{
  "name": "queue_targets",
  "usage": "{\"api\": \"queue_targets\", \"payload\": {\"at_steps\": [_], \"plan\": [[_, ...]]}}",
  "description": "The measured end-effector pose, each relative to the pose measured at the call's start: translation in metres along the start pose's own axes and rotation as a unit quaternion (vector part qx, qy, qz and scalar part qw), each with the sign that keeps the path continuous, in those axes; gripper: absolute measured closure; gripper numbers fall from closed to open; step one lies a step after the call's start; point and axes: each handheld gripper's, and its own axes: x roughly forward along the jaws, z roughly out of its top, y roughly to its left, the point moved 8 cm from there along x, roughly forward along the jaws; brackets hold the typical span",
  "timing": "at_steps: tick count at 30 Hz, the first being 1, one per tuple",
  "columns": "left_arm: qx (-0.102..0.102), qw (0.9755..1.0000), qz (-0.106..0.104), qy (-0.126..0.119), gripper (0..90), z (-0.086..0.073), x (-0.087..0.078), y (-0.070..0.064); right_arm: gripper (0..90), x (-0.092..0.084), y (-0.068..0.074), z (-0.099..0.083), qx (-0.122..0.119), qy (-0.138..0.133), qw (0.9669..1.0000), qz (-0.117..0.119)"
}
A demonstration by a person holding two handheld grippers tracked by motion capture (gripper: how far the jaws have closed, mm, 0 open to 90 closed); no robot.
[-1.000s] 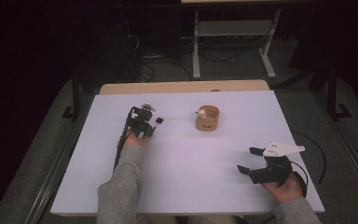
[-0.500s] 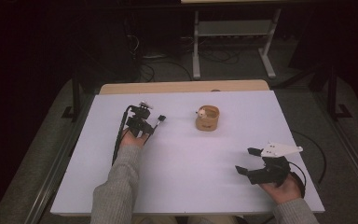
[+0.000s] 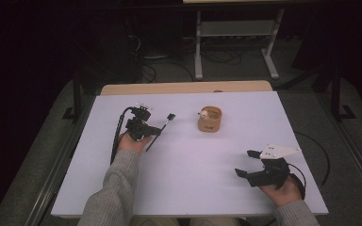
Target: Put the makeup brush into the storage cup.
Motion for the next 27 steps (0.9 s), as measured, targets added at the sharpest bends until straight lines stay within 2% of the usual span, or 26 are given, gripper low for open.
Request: {"api": "queue_targets", "payload": {"at_steps": [2,4,5,6,10,12,14,15,16,18,21,22,23,24,25,26,27], "plan": [[0.007,0.9996,-0.023,-0.016,85.8,-0.001,-0.006,-0.009,16.4,0.003,0.008,0.004,-0.008,0.002,1.0,0.006],[0.008,0.9993,-0.03,-0.02,85.8,-0.002,-0.009,-0.012,16.6,0.005,0.011,0.005,-0.011,0.005,0.9999,0.011],[0.004,0.9981,-0.049,-0.037,85.7,-0.003,-0.012,-0.017,17.8,0.008,0.017,0.007,-0.02,0.011,0.9995,0.021],[0.005,0.9976,-0.056,-0.041,85.8,-0.003,-0.013,-0.019,17.8,0.01,0.021,0.009,-0.021,0.013,0.9994,0.025],[0.02,0.9954,-0.078,-0.052,85.7,-0.008,-0.017,-0.028,17.9,0.017,0.031,0.016,-0.032,0.017,0.9984,0.043],[0.022,0.995,-0.081,-0.054,85.7,-0.009,-0.018,-0.03,17.9,0.019,0.034,0.021,-0.033,0.017,0.9979,0.053],[0.028,0.9929,-0.096,-0.065,85.7,-0.011,-0.021,-0.034,18.0,0.02,0.035,0.024,-0.031,0.015,0.9977,0.058],[0.031,0.9914,-0.104,-0.073,85.8,-0.012,-0.023,-0.038,18.7,0.022,0.037,0.029,-0.027,0.011,0.9971,0.071],[0.031,0.9914,-0.104,-0.073,85.7,-0.012,-0.023,-0.038,19.0,0.023,0.039,0.032,-0.026,0.009,0.9967,0.077],[0.038,0.9887,-0.119,-0.083,85.7,-0.014,-0.027,-0.044,19.8,0.025,0.042,0.038,-0.022,0.007,0.996,0.086],[0.046,0.9858,-0.133,-0.091,85.8,-0.016,-0.03,-0.05,21.9,0.03,0.046,0.046,-0.031,0.011,0.9952,0.092],[0.046,0.9858,-0.133,-0.091,85.7,-0.016,-0.03,-0.05,22.1,0.031,0.047,0.049,-0.033,0.012,0.9949,0.094],[0.048,0.9836,-0.143,-0.098,85.7,-0.018,-0.033,-0.054,22.5,0.033,0.049,0.052,-0.035,0.012,0.9945,0.098],[0.053,0.9826,-0.147,-0.1,85.7,-0.019,-0.034,-0.056,22.8,0.035,0.05,0.054,-0.036,0.012,0.9942,0.1],[0.053,0.9826,-0.147,-0.1,85.7,-0.019,-0.034,-0.056,22.8,0.035,0.05,0.054,-0.036,0.012,0.9942,0.1],[0.057,0.9811,-0.151,-0.106,85.7,-0.022,-0.036,-0.059,23.2,0.038,0.053,0.059,-0.039,0.015,0.9935,0.106],[0.057,0.9811,-0.151,-0.106,85.7,-0.022,-0.036,-0.059,23.2,0.038,0.053,0.059,-0.039,0.015,0.9935,0.106]]}}
